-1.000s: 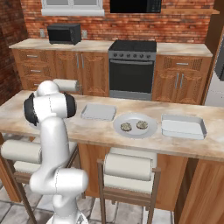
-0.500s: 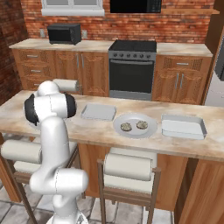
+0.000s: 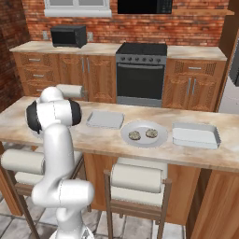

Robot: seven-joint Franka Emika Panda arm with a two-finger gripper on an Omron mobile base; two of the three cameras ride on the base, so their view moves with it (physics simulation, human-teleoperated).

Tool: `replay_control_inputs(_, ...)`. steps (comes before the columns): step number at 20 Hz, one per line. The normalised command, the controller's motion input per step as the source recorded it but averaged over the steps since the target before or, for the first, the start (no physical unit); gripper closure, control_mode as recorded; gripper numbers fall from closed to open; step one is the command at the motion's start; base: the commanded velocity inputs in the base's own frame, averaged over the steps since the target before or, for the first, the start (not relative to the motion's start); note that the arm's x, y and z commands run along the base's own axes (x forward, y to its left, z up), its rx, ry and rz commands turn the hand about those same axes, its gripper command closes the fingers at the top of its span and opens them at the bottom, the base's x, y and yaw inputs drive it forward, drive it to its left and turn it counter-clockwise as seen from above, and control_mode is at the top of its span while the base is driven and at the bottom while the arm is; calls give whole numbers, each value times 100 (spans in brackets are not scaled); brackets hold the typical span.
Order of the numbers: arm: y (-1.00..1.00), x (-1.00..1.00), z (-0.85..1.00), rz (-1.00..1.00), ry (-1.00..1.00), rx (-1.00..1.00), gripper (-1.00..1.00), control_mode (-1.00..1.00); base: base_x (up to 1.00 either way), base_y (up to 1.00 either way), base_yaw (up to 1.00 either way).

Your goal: Place two dumplings into each of the tupperware containers and then place the containers in the fridge.

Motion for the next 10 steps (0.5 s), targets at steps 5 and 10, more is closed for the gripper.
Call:
replay_control_inputs(5, -1, 0, 0, 4, 0, 0, 100, -100, 0, 0, 0)
replay_control_inputs(10, -44, -33, 30, 4, -4, 0, 100, -100, 0, 0, 0)
